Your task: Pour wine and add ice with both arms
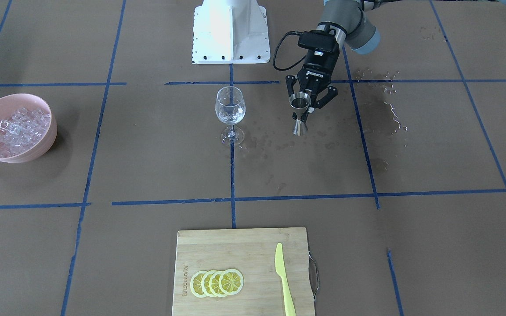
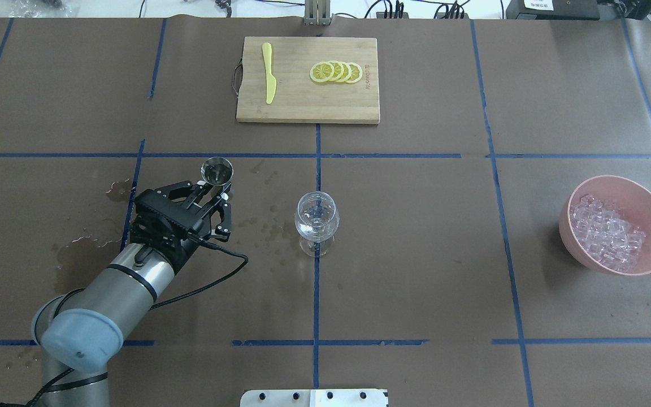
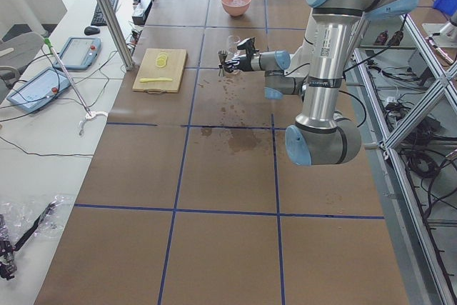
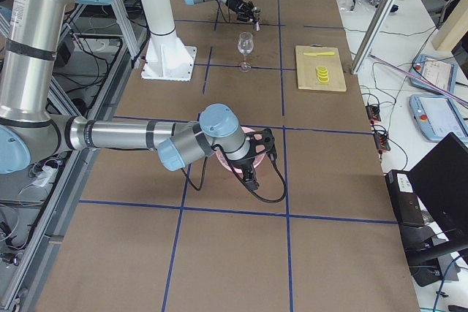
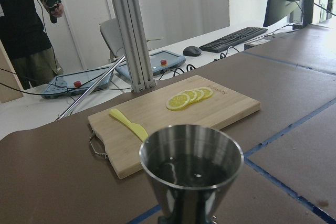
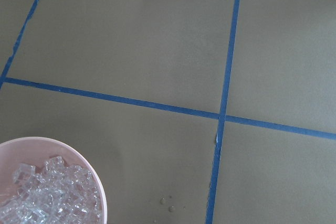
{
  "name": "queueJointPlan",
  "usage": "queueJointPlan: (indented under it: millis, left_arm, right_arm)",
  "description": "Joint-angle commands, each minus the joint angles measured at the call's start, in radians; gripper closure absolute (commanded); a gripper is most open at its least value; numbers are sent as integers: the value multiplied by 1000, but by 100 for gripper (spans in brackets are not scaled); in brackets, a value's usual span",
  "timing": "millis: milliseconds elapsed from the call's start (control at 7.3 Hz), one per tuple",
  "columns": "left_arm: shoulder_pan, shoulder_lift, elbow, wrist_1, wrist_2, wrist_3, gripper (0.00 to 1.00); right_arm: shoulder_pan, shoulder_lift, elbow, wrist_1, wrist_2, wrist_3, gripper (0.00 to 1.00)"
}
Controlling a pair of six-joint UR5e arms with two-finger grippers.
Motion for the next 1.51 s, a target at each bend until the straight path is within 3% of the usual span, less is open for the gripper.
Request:
queueJointPlan:
  millis: [0, 959, 1370]
  left_arm:
    - [4, -58, 0, 108, 51, 16, 100]
    - [65, -125, -6, 109, 66, 128, 100]
    - [67, -168, 8, 116, 95, 312, 100]
  right_arm:
    - [0, 0, 0, 0, 0, 5, 0]
    - [0, -5, -11, 0, 0, 6, 0]
    - [0, -11, -12, -2, 1, 8, 0]
